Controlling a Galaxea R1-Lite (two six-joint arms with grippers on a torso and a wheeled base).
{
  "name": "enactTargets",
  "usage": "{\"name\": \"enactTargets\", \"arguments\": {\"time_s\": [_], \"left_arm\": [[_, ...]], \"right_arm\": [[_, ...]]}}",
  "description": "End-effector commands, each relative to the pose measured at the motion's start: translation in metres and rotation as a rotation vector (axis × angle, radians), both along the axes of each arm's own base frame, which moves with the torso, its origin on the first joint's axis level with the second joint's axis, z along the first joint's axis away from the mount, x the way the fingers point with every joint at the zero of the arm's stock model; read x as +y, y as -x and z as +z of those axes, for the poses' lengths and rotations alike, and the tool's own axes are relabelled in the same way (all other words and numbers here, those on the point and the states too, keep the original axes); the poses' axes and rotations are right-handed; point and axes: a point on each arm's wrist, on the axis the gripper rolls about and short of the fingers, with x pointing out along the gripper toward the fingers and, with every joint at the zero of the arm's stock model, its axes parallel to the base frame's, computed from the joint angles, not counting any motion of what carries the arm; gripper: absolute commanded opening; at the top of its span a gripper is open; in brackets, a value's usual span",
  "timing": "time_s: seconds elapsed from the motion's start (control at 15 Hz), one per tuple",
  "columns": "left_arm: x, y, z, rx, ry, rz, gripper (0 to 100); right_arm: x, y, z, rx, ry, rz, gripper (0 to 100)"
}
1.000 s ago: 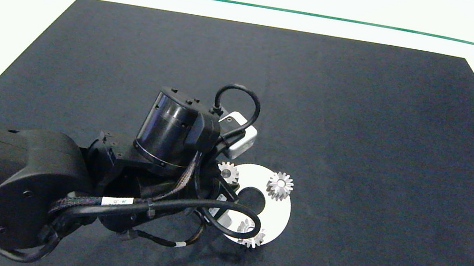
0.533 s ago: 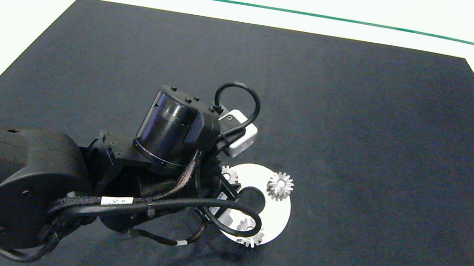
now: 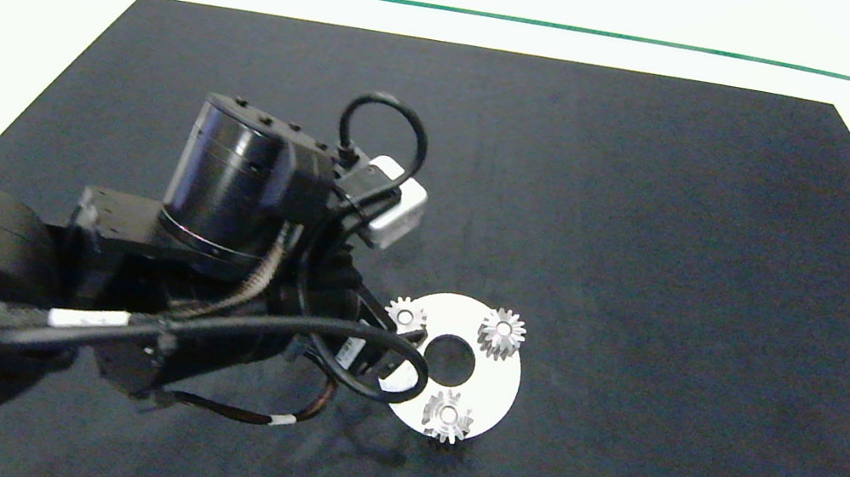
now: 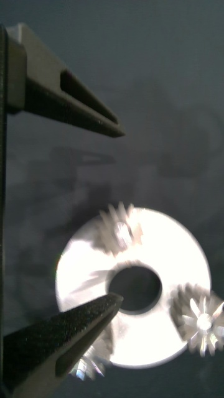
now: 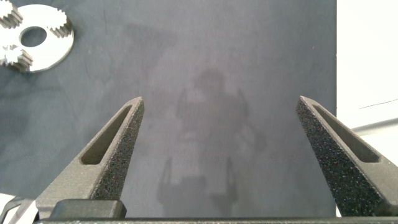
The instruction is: Install three planetary gears onto the carrier pins
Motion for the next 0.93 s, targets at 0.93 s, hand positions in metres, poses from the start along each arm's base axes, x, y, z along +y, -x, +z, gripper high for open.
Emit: {"name": "enactTargets", "arguments": {"time_s": [0.93], "left_arm": [[0.202,0.301,-0.030,-0.537,0.247,0.738,100]], "right_arm": [[0.022,0.082,-0.067,-0.145,-0.039,-0.329,100]]}}
